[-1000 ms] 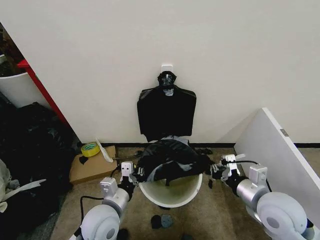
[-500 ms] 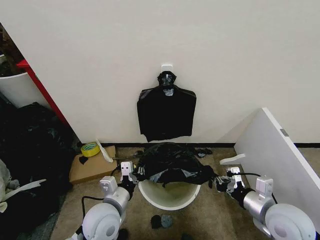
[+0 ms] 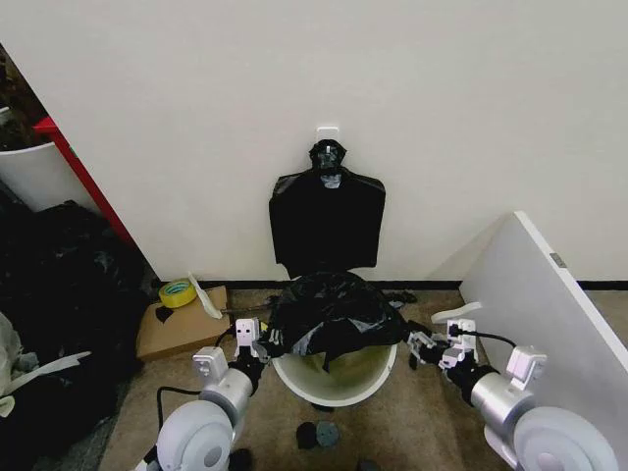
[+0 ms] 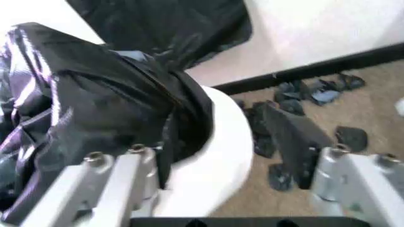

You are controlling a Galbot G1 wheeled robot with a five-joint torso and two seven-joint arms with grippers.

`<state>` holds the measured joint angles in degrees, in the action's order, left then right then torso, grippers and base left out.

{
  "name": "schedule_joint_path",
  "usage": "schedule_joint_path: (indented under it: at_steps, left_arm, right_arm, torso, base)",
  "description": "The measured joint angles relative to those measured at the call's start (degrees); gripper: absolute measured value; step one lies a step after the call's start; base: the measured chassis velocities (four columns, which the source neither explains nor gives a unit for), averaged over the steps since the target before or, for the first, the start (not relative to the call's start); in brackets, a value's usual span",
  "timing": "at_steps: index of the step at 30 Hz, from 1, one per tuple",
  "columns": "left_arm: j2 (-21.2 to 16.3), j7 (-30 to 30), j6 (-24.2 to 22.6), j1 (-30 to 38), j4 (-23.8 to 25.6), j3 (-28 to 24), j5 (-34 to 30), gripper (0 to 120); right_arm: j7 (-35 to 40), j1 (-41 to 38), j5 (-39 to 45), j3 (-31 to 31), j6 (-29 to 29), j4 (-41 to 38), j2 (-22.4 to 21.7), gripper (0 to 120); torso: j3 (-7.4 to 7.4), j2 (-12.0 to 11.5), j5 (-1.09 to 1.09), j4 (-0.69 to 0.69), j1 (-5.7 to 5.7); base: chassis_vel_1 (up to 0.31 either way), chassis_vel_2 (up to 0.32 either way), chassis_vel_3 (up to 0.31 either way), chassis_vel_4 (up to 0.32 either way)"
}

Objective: Place the garbage bag over the trash bin.

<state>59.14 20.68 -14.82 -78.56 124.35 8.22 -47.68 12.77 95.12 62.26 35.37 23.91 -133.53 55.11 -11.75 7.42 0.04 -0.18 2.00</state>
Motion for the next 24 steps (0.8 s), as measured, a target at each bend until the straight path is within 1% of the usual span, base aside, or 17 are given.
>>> schedule_joint_path:
  at_steps: [1,3,5,6,7,8,9,11,12,13,14,15,17,19,20,23,24]
  left_arm:
    - [0.01,0.05,-0.06,0.08,-0.06,0.0,0.0,0]
    - [0.06,0.37,-0.47,0.42,-0.34,0.05,-0.02,0]
    - [0.07,0.69,-0.85,0.57,-0.46,0.09,-0.12,0]
    - [0.07,0.69,-0.85,0.57,-0.46,0.09,-0.12,0]
    - [0.06,0.77,-1.0,0.61,-0.46,0.12,-0.2,0]
    - [-0.03,0.85,-1.38,0.63,-0.44,0.16,-0.44,0]
    - [-0.18,0.88,-1.83,0.63,-0.26,0.19,-0.56,0]
    - [-0.25,0.89,-2.02,0.64,-0.18,0.19,-0.58,0]
    - [-0.46,0.89,-2.54,0.64,0.1,0.2,-0.61,0]
    - [-0.65,0.89,-3.03,0.69,0.33,0.21,-0.61,0]
    - [-0.94,0.89,-3.91,0.8,0.66,0.2,-0.57,0]
    - [-1.08,0.9,-4.36,0.89,0.83,0.15,-0.43,0]
    - [-1.28,0.89,-5.07,1.03,1.19,-0.03,0.1,0]
    - [-1.54,0.78,-5.67,1.1,1.78,-0.3,0.62,0]
    - [-1.54,0.78,-5.67,1.1,1.78,-0.3,0.62,0]
    - [-2.26,0.32,-6.14,0.94,2.6,-0.81,1.81,0]
    - [-2.38,0.21,-6.16,0.9,2.69,-0.87,2.07,0]
  right_arm:
    - [0.14,0.43,0.4,0.48,0.0,-0.15,0.01,56]
    - [0.64,3.0,2.24,3.52,0.01,-0.88,0.06,67]
    - [0.65,4.56,2.78,5.57,-0.16,-1.03,0.07,74]
    - [0.65,4.56,2.78,5.57,-0.16,-1.03,0.07,74]
    - [0.64,5.09,2.9,6.36,-0.32,-1.08,0.07,78]
    - [0.14,6.6,2.67,8.31,-0.87,-1.36,0.05,84]
    - [-1.47,7.99,0.71,9.28,-2.15,-1.87,0.03,89]
    - [-2.17,8.48,-0.49,9.42,-2.82,-2.09,0.03,91]
    - [-4.61,9.76,-4.82,9.47,-5.18,-2.94,0.03,95]
    - [-6.26,10.44,-8.09,9.03,-6.87,-3.65,0.04,97]
    - [-9.36,11.54,-14.43,7.12,-9.85,-5.41,0.02,99]
    - [-10.89,11.84,-17.29,5.74,-11.09,-6.45,-0.01,99]
    - [-13.22,11.89,-20.39,2.64,-12.49,-8.36,-0.25,100]
    - [-15.31,11.13,-23.35,-1.51,-12.09,-9.67,-0.93,100]
    - [-15.31,11.13,-23.35,-1.51,-12.09,-9.67,-0.93,100]
    - [-16.98,8.56,-30.57,-7.72,-10.46,-9.95,-2.3,100]
    - [-17.09,8.19,-31.21,-8.39,-10.12,-9.95,-2.49,100]
  torso:
    - [0.0,0.0,0.0,0.0,0.0]
    - [0.0,0.0,0.0,-0.01,0.0]
    - [0.0,0.0,0.0,-0.01,0.0]
    - [0.0,0.0,0.0,-0.01,0.0]
    - [0.0,0.0,0.0,-0.01,0.0]
    - [0.0,0.0,0.01,-0.01,0.0]
    - [0.0,0.0,0.0,-0.01,0.0]
    - [0.0,0.0,0.0,-0.01,0.0]
    - [0.0,0.0,0.0,-0.01,0.0]
    - [0.01,0.0,0.0,-0.01,0.0]
    - [0.0,0.0,-0.01,-0.01,0.0]
    - [0.0,0.0,0.0,-0.01,0.0]
    - [0.0,0.0,-0.01,0.0,0.0]
    - [0.01,0.0,-0.02,0.0,0.0]
    - [0.01,0.0,-0.02,0.0,0.0]
    - [0.0,0.0,0.0,0.0,0.0]
    - [0.0,0.0,0.0,0.0,0.0]
  base:
    - [0.0,0.0,0.0,0.0]
    - [0.0,0.0,0.0,0.0]
    - [0.0,0.0,0.0,0.0]
    - [0.0,0.0,0.0,0.0]
    - [0.0,0.0,0.0,0.0]
    - [0.0,0.0,0.0,0.0]
    - [0.0,0.0,0.0,0.0]
    - [0.0,0.0,0.0,0.0]
    - [0.0,0.0,0.0,0.0]
    - [0.0,0.0,0.0,0.0]
    - [0.0,0.0,0.0,0.0]
    - [0.0,0.0,0.0,0.0]
    - [0.0,0.0,0.0,0.0]
    - [0.0,0.0,0.0,0.0]
    - [0.0,0.0,0.0,0.0]
    - [0.0,0.0,0.0,0.0]
    - [0.0,0.0,0.0,0.0]
